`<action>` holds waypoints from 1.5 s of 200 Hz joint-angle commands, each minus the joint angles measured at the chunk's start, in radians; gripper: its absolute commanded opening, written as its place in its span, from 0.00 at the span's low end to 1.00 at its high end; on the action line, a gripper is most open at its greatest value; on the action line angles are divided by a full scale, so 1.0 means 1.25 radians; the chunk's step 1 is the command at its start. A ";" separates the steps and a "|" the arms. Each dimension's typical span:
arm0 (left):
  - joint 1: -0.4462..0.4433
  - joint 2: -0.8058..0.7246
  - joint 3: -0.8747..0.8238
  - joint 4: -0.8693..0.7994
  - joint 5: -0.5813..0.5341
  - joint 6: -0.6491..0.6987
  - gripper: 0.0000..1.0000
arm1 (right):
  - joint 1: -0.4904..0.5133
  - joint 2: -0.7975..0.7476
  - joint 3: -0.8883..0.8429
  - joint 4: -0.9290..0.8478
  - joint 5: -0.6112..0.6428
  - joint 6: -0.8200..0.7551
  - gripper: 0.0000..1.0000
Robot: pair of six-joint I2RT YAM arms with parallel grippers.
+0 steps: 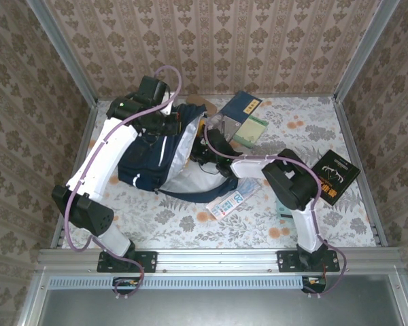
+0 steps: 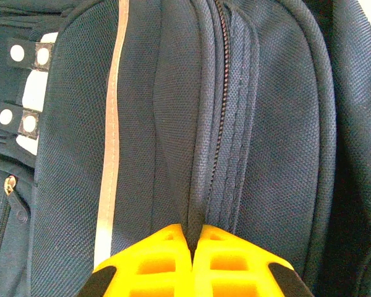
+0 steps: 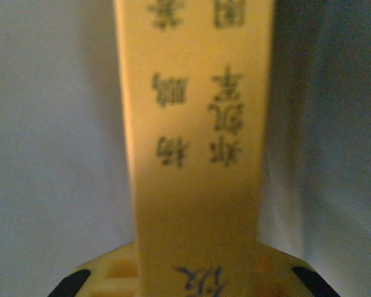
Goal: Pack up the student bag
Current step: Place the book in the student bag, then move the book to the middle-right of the table, then close the student bag at the middle-left of the table.
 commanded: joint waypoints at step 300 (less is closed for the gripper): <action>0.077 -0.150 -0.341 0.148 -0.070 0.040 0.00 | -0.310 -0.667 -0.310 -0.757 0.310 -0.408 0.72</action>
